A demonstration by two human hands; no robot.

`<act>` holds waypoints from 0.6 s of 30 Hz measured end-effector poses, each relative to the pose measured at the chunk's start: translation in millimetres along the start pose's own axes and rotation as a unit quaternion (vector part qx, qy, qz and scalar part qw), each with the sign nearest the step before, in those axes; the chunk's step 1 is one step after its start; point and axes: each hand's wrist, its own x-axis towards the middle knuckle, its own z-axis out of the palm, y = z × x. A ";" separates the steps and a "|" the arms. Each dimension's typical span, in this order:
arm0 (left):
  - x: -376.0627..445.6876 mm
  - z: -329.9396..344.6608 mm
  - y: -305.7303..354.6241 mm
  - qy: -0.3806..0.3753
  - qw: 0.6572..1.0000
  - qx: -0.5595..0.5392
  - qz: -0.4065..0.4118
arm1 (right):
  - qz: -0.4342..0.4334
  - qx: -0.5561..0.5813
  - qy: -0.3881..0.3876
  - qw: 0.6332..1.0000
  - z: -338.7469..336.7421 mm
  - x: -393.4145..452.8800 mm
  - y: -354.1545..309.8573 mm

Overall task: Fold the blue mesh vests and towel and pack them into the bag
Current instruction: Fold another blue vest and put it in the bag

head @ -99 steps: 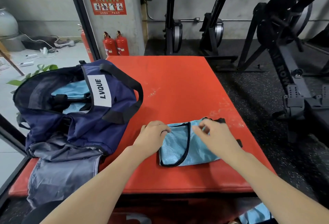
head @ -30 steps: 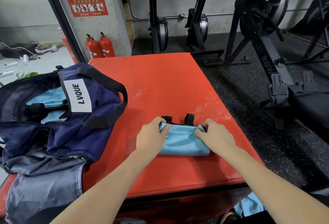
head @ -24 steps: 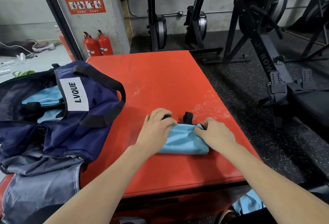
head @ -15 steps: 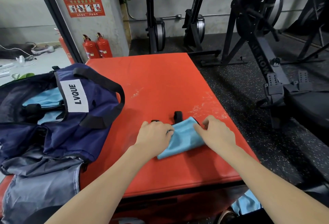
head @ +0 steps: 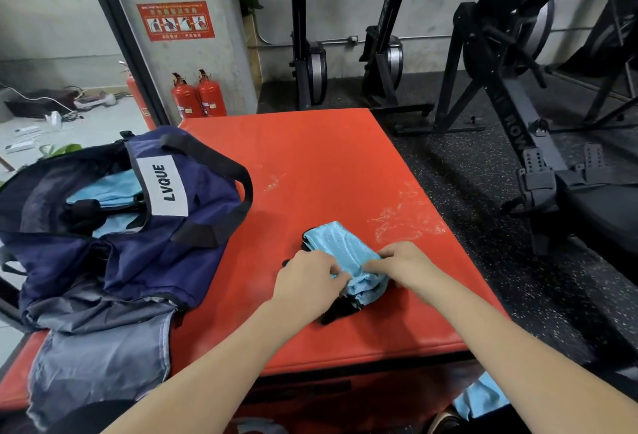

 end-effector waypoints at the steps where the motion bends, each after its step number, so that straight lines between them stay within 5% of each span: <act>1: 0.6 -3.2 -3.3 0.024 1.000 -0.003 0.000 | 0.003 0.031 -0.014 0.999 0.8 -1.3 -4.0; 5: 14.0 -19.2 -31.5 0.074 0.983 -0.161 0.042 | -0.029 0.133 -0.052 0.989 6.1 -8.2 -20.3; 11: 11.7 -48.0 -60.5 -0.052 0.920 -0.382 0.066 | -0.077 0.184 -0.142 0.969 8.2 -22.2 -38.0; 18: -14.0 -65.0 -72.0 -0.003 0.918 -0.394 0.048 | -0.048 0.249 -0.121 0.960 15.2 -26.2 -49.0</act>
